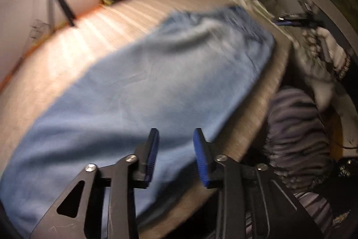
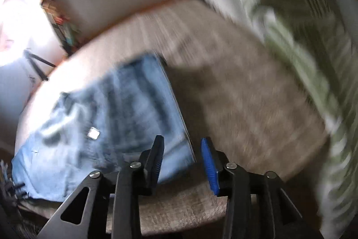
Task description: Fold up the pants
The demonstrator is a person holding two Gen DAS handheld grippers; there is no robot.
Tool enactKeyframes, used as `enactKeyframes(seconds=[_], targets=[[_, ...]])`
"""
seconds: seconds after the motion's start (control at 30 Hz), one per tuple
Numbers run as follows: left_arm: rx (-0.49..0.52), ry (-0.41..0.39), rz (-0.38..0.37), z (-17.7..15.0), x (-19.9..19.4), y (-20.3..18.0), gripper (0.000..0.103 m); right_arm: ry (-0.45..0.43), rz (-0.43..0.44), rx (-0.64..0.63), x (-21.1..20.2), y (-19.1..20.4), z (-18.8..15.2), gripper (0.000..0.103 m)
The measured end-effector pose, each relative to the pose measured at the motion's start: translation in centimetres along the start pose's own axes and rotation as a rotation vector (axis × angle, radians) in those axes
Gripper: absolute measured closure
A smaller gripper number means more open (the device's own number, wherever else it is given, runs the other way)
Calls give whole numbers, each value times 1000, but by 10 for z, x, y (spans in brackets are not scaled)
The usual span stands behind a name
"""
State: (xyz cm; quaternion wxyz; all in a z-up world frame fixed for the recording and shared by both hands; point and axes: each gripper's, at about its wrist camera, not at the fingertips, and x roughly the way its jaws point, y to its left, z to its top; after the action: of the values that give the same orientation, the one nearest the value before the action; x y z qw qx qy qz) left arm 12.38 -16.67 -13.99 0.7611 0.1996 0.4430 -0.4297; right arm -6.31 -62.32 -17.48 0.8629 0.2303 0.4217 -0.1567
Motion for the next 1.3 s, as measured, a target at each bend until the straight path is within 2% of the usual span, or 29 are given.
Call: enactKeyframes(seconds=[0.03, 0.07, 0.1, 0.2, 0.3, 0.5, 0.63, 0.73, 0.77, 0.83, 0.9, 0.93, 0.97, 1.0, 1.13, 1.23, 1.3], targets=[[-7, -25, 51, -1, -7, 7, 64, -18, 24, -24, -5, 7, 7, 52], [-18, -38, 90, -3, -12, 14, 64, -43, 77, -79, -11, 21, 20, 44], [-42, -38, 133, -6, -13, 25, 64, -55, 110, -127, -11, 34, 30, 39], [-104, -29, 210, -15, -11, 48, 64, -54, 191, -256, 4, 78, 55, 39], [-161, -15, 307, -31, -7, 72, 64, 7, 290, -365, 41, 125, 77, 37], [-289, 5, 382, -69, -7, 104, 64, 181, 367, -504, 142, 206, 88, 37], [-330, 43, 404, -92, -6, 114, 64, 249, 367, -516, 191, 225, 87, 36], [-355, 59, 405, -105, -1, 119, 64, 306, 407, -497, 215, 232, 87, 37], [-366, 46, 399, -106, -2, 120, 63, 320, 431, -493, 219, 233, 84, 38], [-380, 37, 395, -107, -2, 122, 62, 324, 448, -511, 220, 239, 83, 48], [-388, 23, 393, -109, -3, 122, 61, 329, 470, -526, 216, 243, 79, 74], [-392, 15, 393, -110, -3, 122, 61, 319, 471, -528, 214, 244, 78, 76], [-396, 9, 391, -110, -3, 123, 61, 306, 470, -533, 210, 246, 77, 87], [-401, 3, 390, -111, -4, 122, 61, 285, 456, -546, 204, 248, 75, 94], [-409, -17, 388, -111, -3, 123, 61, 164, 415, -590, 182, 246, 83, 99], [-413, -22, 389, -112, -4, 123, 61, 209, 421, -555, 199, 245, 88, 99], [-411, -25, 391, -114, -5, 121, 61, 229, 371, -595, 209, 252, 82, 92]])
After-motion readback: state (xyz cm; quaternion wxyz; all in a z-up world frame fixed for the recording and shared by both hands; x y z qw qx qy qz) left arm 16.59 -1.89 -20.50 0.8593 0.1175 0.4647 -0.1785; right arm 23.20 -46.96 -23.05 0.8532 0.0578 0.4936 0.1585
